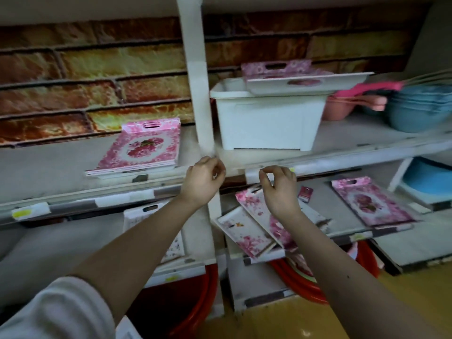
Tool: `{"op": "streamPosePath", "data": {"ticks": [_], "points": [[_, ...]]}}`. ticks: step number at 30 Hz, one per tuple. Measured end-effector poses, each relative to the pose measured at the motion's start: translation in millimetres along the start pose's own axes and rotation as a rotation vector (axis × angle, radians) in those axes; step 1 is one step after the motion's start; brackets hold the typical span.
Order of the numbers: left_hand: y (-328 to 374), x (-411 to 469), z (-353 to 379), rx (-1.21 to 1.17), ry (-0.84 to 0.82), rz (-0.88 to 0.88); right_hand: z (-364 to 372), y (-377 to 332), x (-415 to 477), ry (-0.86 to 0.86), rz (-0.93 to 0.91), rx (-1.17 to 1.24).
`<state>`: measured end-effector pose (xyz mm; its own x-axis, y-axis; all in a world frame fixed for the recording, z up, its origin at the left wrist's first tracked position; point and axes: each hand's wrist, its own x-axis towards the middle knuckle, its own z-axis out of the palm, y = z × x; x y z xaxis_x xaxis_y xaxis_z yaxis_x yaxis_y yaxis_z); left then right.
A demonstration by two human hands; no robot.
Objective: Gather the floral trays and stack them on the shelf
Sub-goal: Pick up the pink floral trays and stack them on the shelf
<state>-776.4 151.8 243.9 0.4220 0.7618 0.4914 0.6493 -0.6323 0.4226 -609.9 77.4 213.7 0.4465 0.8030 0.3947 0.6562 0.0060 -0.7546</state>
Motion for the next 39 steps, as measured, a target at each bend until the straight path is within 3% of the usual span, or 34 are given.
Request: {"op": "streamPosePath", "data": {"ticks": [14,19,30,39], "points": [[212,-52,147,-0.075,-0.202,0.161,-193,158,-67,0.081,0.213,0.032],[263,-67,179,-0.133,-0.260,0.125,-242,202,-99,0.124,0.312,0.114],[318,-78,241,-0.151,-0.376,0.273,-304,267,-122,0.218,0.463,0.131],[349,-12,329,-0.245,-0.449,0.214,-326,338,-68,0.218,0.535,0.097]]}}
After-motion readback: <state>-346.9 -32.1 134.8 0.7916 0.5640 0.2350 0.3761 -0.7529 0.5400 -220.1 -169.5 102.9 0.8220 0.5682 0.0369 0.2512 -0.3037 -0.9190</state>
